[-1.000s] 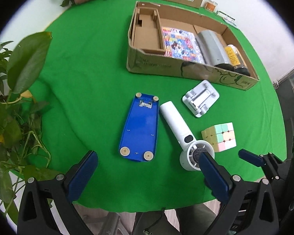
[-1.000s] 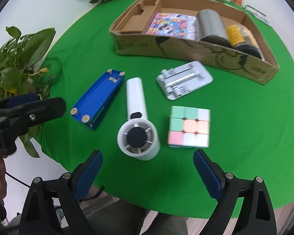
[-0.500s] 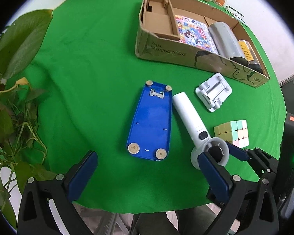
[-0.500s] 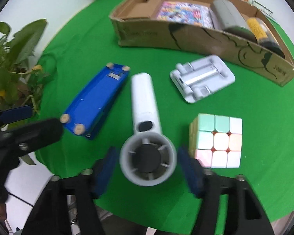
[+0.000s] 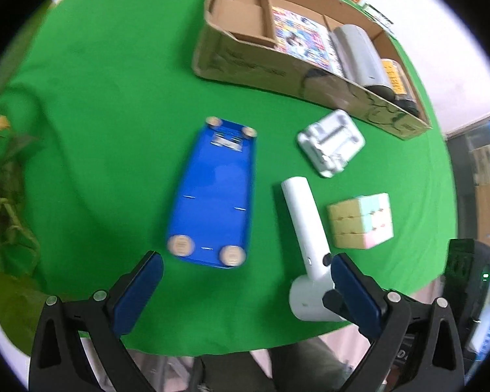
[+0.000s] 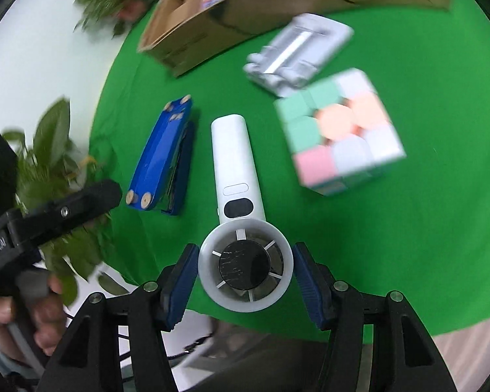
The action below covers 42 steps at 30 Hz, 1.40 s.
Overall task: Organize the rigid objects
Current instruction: 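Grasp the white handheld fan by its head with the right gripper, then grasp the fan handle with the left gripper while the right gripper holds the head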
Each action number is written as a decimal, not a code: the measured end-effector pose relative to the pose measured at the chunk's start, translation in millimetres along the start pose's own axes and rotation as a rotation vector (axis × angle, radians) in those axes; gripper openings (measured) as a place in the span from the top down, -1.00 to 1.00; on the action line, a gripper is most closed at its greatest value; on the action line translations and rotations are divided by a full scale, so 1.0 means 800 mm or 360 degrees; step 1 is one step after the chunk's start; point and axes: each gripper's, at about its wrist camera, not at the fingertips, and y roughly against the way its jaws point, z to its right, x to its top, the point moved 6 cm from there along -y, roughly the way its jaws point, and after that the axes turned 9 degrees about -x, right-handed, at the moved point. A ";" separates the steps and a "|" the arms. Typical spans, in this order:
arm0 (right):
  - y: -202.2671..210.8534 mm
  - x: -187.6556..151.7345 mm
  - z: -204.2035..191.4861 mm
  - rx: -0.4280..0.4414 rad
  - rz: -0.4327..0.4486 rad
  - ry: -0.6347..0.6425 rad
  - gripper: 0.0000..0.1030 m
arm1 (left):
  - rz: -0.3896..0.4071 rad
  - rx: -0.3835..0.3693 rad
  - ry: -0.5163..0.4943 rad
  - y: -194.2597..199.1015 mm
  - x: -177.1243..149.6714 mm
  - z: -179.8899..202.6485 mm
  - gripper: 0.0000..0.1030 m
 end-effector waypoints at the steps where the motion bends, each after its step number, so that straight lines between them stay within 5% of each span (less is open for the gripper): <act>1: 0.002 0.000 0.005 -0.0010 0.0017 -0.0014 -0.10 | -0.0025 -0.0050 0.0001 -0.006 0.001 0.005 -0.98; 7: 0.030 0.003 0.045 -0.0314 0.0153 -0.0039 -0.39 | -0.0122 -0.0200 -0.0005 -0.037 0.013 0.038 -0.98; 11: 0.048 -0.005 0.034 -0.0430 0.0263 0.0193 -0.41 | -0.0176 -0.0272 0.0031 -0.057 0.028 0.057 -0.97; 15: 0.041 -0.010 0.018 -0.0449 0.0258 0.0365 -0.41 | -0.0184 -0.0319 0.0057 -0.063 0.037 0.070 -0.87; 19: 0.025 -0.010 0.011 -0.0430 0.0244 0.0312 -0.25 | -0.0243 -0.0425 0.0074 -0.072 0.037 0.085 -0.74; 20: 0.024 -0.012 0.011 -0.0386 0.0227 0.0272 -0.10 | -0.0273 -0.0453 0.0059 -0.076 0.034 0.089 -0.69; 23: 0.022 -0.021 0.020 -0.0252 0.0150 0.0129 -0.08 | -0.0302 -0.0464 0.0106 -0.088 0.026 0.085 -0.68; 30: 0.014 -0.027 0.006 -0.0308 0.0165 0.0241 -0.22 | -0.0432 -0.0467 0.0136 -0.125 0.019 0.088 -0.05; 42: 0.005 -0.031 -0.004 -0.0339 0.0093 0.0288 -0.13 | -0.0459 -0.0543 0.0180 -0.132 0.023 0.077 0.00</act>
